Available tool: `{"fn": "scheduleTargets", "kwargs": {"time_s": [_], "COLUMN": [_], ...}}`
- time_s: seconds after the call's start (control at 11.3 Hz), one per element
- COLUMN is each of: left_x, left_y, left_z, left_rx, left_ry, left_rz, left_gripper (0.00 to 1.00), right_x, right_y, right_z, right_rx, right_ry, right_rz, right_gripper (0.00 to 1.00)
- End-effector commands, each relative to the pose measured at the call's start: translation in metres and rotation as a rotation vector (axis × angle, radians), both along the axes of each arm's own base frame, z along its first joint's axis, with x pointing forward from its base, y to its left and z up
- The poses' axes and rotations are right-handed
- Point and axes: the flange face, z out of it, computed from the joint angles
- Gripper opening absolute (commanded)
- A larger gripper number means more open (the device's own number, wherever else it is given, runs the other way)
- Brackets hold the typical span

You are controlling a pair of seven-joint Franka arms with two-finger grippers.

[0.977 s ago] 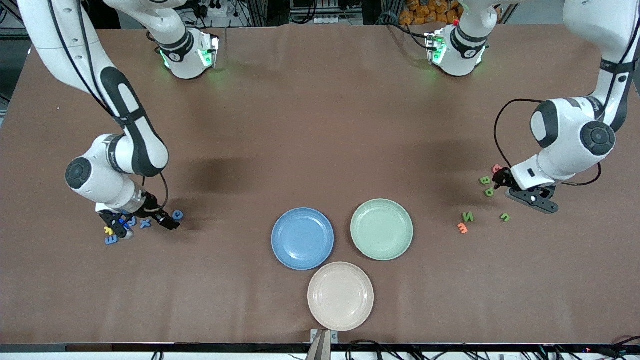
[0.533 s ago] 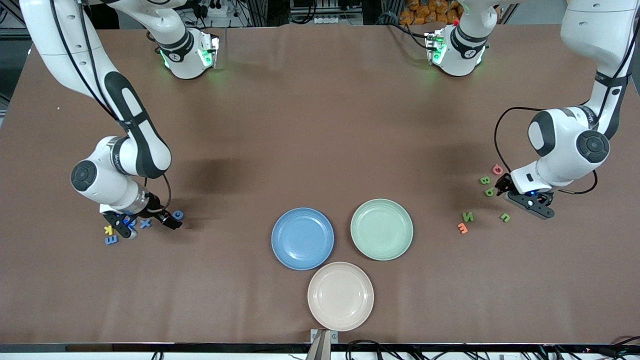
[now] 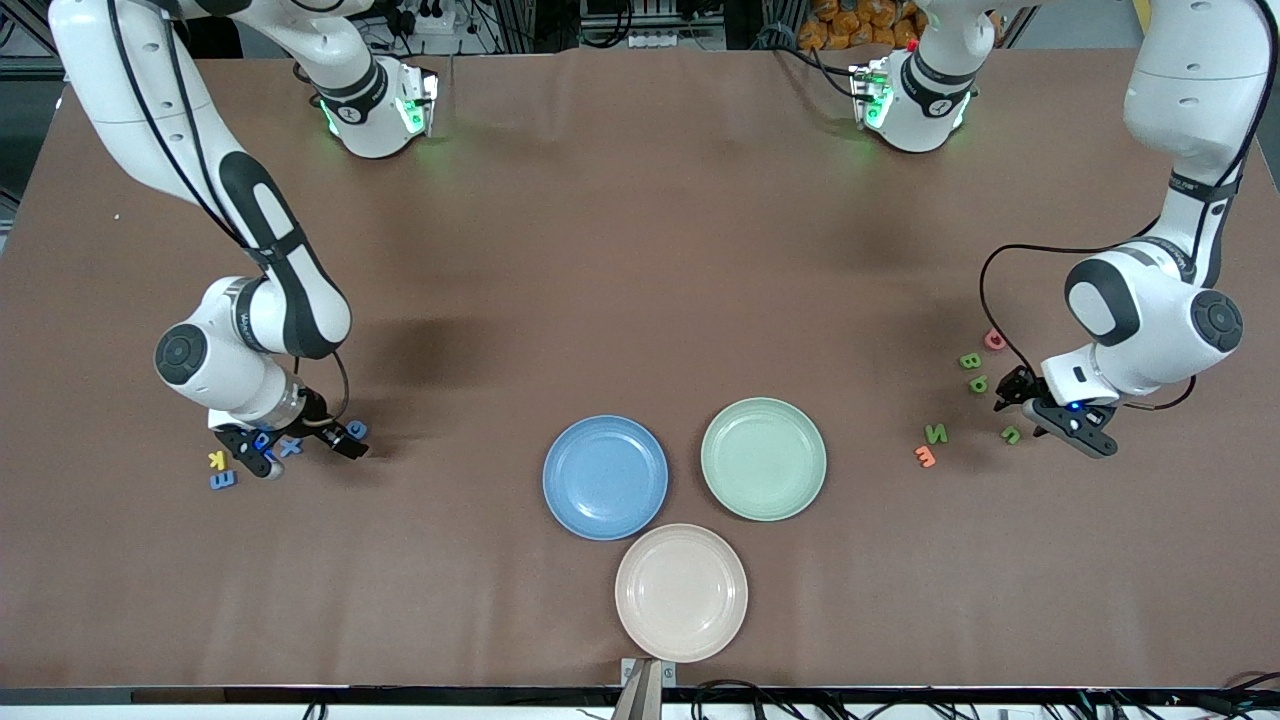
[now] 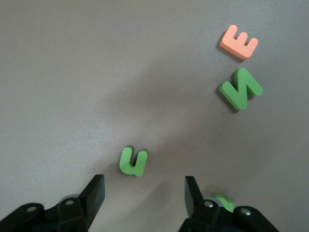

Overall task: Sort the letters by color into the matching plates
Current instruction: 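Grasp the blue c with the right gripper while the left gripper grasps the green u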

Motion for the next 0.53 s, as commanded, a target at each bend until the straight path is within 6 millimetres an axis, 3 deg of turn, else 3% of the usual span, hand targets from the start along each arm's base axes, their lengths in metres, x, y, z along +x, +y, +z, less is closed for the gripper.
{"fn": "scheduleTargets", "kwargs": {"time_s": [0.0,0.44], "left_x": [0.015,0.023], "left_y": [0.002,-0.002], "left_z": [-0.005,-0.017], "left_rx": [-0.005,0.001], "left_ry": [-0.022,-0.013], "left_rz": [-0.016,-0.032], "left_gripper": [0.73,0.64], "right_x": [-0.002,-0.012], "right_y": [0.003,0.005], "right_z": [-0.008,-0.019], "right_rx": [-0.018,-0.024], "right_ry": [-0.009,-0.004], "right_rz": [0.021,0.028], "right_gripper": [0.68,0.55]}}
